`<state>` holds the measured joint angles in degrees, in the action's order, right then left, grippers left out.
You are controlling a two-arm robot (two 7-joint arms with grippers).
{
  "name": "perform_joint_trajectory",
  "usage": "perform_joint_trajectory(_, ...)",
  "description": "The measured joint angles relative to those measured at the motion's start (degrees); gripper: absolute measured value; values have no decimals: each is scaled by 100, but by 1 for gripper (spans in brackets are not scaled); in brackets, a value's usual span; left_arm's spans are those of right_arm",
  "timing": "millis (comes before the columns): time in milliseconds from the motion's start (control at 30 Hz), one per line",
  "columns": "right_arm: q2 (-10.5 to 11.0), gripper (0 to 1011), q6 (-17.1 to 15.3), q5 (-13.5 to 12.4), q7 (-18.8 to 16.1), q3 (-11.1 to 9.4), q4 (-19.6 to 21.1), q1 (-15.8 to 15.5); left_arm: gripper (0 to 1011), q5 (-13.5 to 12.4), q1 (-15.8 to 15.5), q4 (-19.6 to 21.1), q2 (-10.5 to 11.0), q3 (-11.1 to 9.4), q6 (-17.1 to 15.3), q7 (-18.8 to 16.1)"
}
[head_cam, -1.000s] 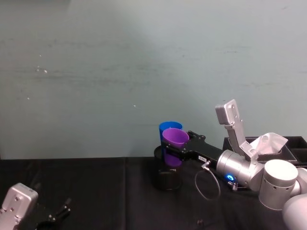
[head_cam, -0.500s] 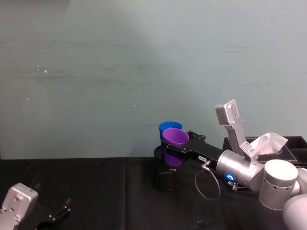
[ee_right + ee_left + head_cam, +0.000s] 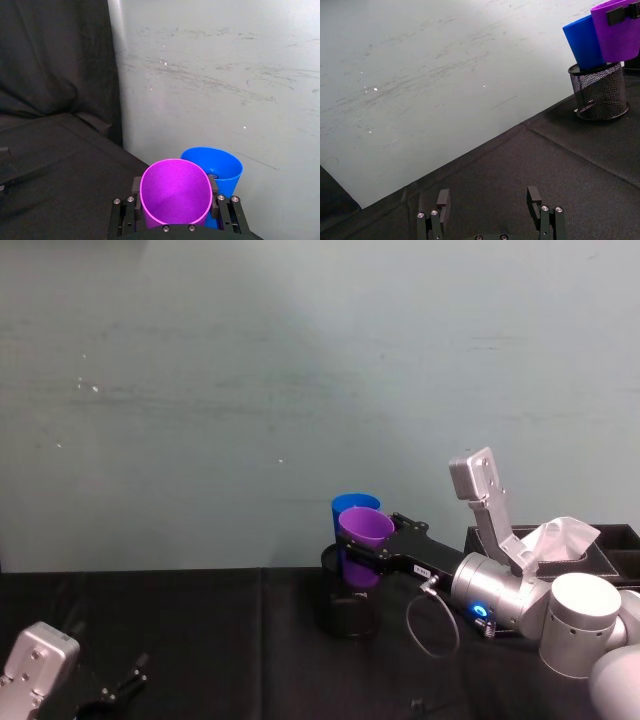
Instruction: Pick up one cup with a gripper and tap it against the other cup.
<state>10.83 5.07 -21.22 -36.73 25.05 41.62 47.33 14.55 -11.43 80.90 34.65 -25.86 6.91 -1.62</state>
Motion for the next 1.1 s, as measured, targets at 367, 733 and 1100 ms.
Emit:
perform_joint_trajectory(367, 0, 735, 0, 0, 0, 0, 0, 0, 1000, 0, 0, 0, 0, 0, 0, 0)
perform_joint_trajectory(733, 0, 735, 0, 0, 0, 0, -1, 0, 1000, 0, 0, 0, 0, 0, 0, 0)
perform_joint_trajectory(1100, 0, 735, 0, 0, 0, 0, -1, 0, 1000, 0, 0, 0, 0, 0, 0, 0)
